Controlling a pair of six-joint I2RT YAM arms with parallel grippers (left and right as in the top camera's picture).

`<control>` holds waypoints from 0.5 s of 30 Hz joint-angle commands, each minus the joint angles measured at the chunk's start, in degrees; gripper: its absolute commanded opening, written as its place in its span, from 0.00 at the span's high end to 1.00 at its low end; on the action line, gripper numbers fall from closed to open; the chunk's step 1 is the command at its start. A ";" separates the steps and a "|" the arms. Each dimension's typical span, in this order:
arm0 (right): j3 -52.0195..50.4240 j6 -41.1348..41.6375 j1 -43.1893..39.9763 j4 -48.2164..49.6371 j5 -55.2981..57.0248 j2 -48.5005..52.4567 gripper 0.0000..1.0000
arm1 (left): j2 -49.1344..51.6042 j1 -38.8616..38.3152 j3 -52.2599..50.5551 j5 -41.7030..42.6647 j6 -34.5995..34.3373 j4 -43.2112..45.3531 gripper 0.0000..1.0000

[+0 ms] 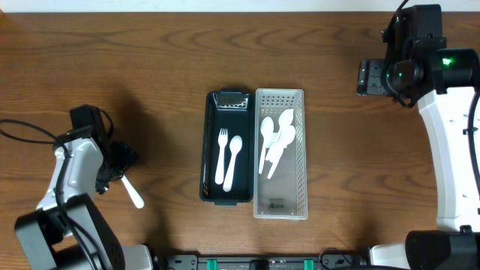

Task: Pack container
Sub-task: 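Carry the spoon right, release it into the green basket, return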

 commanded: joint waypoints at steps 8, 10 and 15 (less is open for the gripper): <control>-0.26 -0.90 -0.33 -0.79 0.66 0.00 0.20 | 7.58 0.39 -0.33 1.20 0.59 4.52 0.18; -0.26 -0.90 -0.33 -0.94 1.22 0.00 0.20 | 8.68 0.39 -0.33 1.33 0.61 4.83 0.17; -0.26 -0.87 -0.33 -0.98 1.44 0.00 0.20 | 10.23 0.39 -0.33 1.33 0.61 5.18 0.20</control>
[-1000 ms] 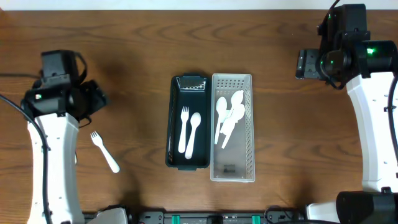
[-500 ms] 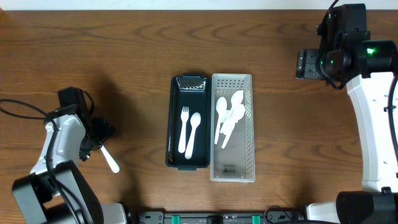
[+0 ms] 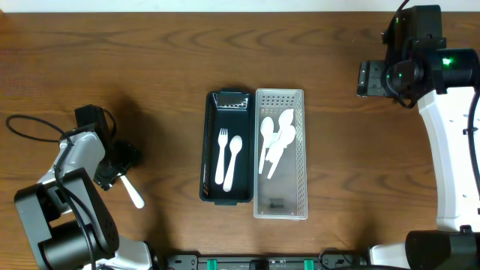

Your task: Pack container

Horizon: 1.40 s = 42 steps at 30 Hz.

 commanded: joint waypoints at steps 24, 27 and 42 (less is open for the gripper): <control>-0.26 -0.85 -0.31 -0.17 1.03 0.00 0.20 | 3.52 0.24 -0.96 -0.63 0.52 -0.83 0.87; -0.26 -0.85 -0.31 -0.24 1.03 0.00 0.20 | 3.52 0.24 -0.96 -0.63 0.52 -0.83 0.90; -0.26 -0.87 -0.31 -1.95 1.03 0.00 0.16 | 3.50 0.24 -0.96 -0.63 1.40 -1.11 0.94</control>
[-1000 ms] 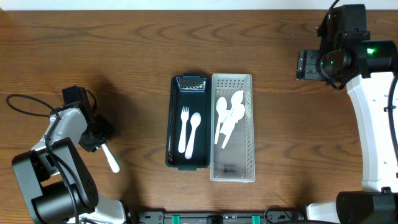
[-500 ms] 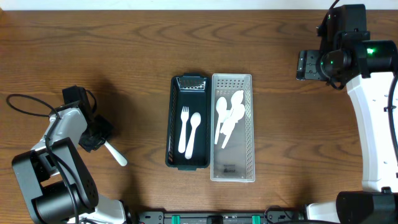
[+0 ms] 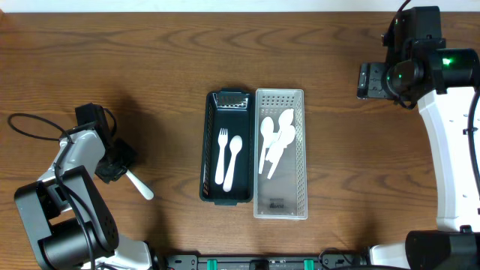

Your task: Pack container

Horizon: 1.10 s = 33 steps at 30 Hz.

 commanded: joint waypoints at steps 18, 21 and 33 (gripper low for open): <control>-0.26 -0.85 -0.28 -0.52 0.55 0.00 0.15 | -11.82 -4.94 6.67 -1.90 5.09 -9.40 0.94; -0.26 -0.85 -0.28 -0.37 0.55 0.00 0.15 | -17.09 -8.70 9.70 -1.90 5.09 -11.54 0.94; -0.26 -0.90 -0.28 -0.63 0.55 0.00 0.15 | -24.00 -20.90 16.22 -6.71 7.45 -13.97 0.94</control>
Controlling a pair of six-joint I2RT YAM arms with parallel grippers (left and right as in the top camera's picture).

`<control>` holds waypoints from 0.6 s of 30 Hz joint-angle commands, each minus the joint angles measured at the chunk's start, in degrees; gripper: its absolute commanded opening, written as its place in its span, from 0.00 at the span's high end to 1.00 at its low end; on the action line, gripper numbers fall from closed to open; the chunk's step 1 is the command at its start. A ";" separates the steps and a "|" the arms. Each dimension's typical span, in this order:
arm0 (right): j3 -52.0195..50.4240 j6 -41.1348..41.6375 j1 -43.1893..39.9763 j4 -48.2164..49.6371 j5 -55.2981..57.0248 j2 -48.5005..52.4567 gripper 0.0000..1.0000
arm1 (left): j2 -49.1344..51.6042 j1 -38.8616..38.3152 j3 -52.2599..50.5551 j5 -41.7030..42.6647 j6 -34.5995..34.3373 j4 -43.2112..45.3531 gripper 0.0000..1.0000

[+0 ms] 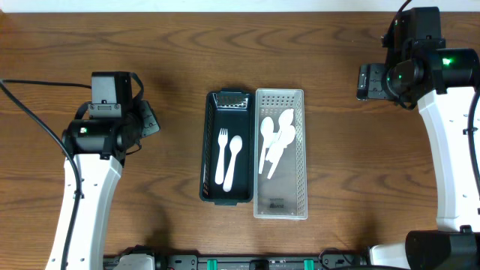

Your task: Pack container

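A black container [208,150] stands at the table's middle with a white fork [222,154] and a white spoon [233,159] lying in it. Touching its right side is a clear perforated tray [298,150] holding several white spoons [274,142]. My left gripper [145,124] hangs left of the container, its dark fingers seen from above; no utensil shows in them or on the table beneath. My right gripper [366,79] is far to the right, at the level of the tray's top end, and its jaws cannot be made out.
The left arm's black cable [37,112] trails over the table's left edge. The white right arm [450,150] runs down the right side. Bare brown wood surrounds both containers.
The left arm has swung up and right, from the lower left to beside the black container. The white utensil that lay under its gripper is gone from the table. The right arm is unchanged.
My left gripper sat low at the left over one end of a white utensil lying on the table. The utensil then lay at a different angle with the gripper still on its end. Now the gripper is raised nearer the black container, and the utensil is out of sight.
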 commanded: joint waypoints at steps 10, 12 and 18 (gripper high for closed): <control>-0.26 -0.85 -0.28 -0.61 0.39 0.00 0.16 | 7.10 8.33 0.26 -6.54 1.55 -0.04 0.62; -0.26 -0.85 -0.28 -0.68 0.39 0.00 0.15 | 9.49 10.03 0.28 -6.51 0.76 0.81 0.62; -0.26 -0.85 -0.26 -0.68 0.37 0.00 0.14 | 17.99 13.68 0.26 -6.29 -5.77 5.42 0.55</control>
